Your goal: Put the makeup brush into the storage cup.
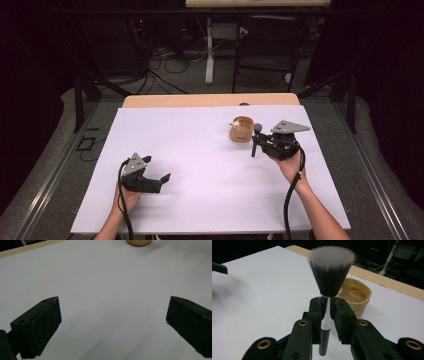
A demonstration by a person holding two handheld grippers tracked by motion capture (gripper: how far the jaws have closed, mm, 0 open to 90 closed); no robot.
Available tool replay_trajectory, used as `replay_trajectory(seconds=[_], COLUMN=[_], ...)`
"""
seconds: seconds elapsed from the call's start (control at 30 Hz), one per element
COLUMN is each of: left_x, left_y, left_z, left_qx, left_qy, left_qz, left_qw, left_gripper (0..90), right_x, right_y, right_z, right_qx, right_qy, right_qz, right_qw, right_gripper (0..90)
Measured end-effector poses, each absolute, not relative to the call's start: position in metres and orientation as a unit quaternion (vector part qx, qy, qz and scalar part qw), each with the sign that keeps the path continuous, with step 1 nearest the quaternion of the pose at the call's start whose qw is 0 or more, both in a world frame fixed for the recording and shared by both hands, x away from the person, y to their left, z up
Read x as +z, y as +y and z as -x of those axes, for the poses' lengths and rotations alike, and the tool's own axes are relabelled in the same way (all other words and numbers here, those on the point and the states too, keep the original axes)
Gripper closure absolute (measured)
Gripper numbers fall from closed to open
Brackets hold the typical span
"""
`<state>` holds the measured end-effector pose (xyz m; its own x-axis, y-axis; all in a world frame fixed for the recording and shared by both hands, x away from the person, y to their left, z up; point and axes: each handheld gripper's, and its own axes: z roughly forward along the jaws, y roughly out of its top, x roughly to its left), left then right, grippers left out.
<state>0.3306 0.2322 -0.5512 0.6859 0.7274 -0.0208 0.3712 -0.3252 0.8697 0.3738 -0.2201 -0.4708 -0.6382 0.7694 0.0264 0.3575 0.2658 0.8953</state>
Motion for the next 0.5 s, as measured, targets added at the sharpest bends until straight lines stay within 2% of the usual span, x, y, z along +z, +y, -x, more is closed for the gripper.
replay_trajectory(seconds=[0.5], left_x=[-0.5516], left_y=[0.2311], left_z=[-0.3319], left_qx=[0.194], left_qy=[0.344], left_qz=[-0.796], left_qw=[0.459], left_gripper=[0.0], right_x=[-0.4630], right_y=[-0.2261], right_z=[-0.3793], right_qx=[0.479], right_qy=[0.762], right_qz=[-0.371], right_qw=[0.230], right_gripper=[77.1])
